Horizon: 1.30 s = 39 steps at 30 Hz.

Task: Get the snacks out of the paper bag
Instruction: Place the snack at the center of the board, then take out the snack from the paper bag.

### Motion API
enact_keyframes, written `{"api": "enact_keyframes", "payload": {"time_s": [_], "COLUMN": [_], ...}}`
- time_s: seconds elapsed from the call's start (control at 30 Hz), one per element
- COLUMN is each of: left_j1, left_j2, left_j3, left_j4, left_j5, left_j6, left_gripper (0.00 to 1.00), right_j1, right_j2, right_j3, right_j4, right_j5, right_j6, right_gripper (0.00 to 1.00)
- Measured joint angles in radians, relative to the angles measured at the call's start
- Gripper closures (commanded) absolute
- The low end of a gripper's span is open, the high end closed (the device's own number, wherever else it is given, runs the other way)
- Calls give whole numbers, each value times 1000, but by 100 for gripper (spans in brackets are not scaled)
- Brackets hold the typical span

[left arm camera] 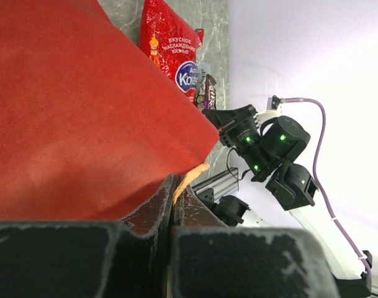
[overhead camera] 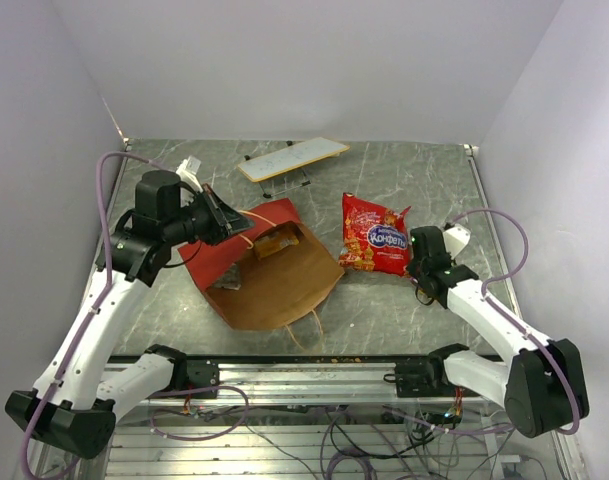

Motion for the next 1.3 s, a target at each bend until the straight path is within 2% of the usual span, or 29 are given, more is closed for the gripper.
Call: {"api": "enact_keyframes", "payload": {"time_s": [0.33, 0.47, 0.57, 0.8, 0.93, 1.07, 1.3], "left_j1": [0, 0, 0, 0, 0, 0, 0], "left_j2": [-14, -18, -24, -41, -40, -42, -70], "left_j3": [-9, -9, -9, -17, -19, -20, -42], "left_j4": [-1, 0, 0, 3, 0, -1, -8], "left_j5": [0, 0, 0, -5, -5, -8, -13], "left_j6": [-11, -16, -18, -33, -33, -33, -34], "left_gripper": [93, 93, 93, 93, 93, 93, 93], "right_j1": [-22, -23, -23, 4, 124, 322, 565], "right_j2": [-33, -104, -150, -168, -170, -142, -80], "right_j3": [-5, 9, 13, 13, 17, 54, 82], "right_j4": [0, -3, 23, 204, 328, 432, 639], "right_j5": [-35, -78, -135, -429, -542, -612, -730], "right_j6": [-22, -54, -81, -135, -187, -280, -511], "right_gripper": [63, 57, 49, 42, 39, 38, 35]}}
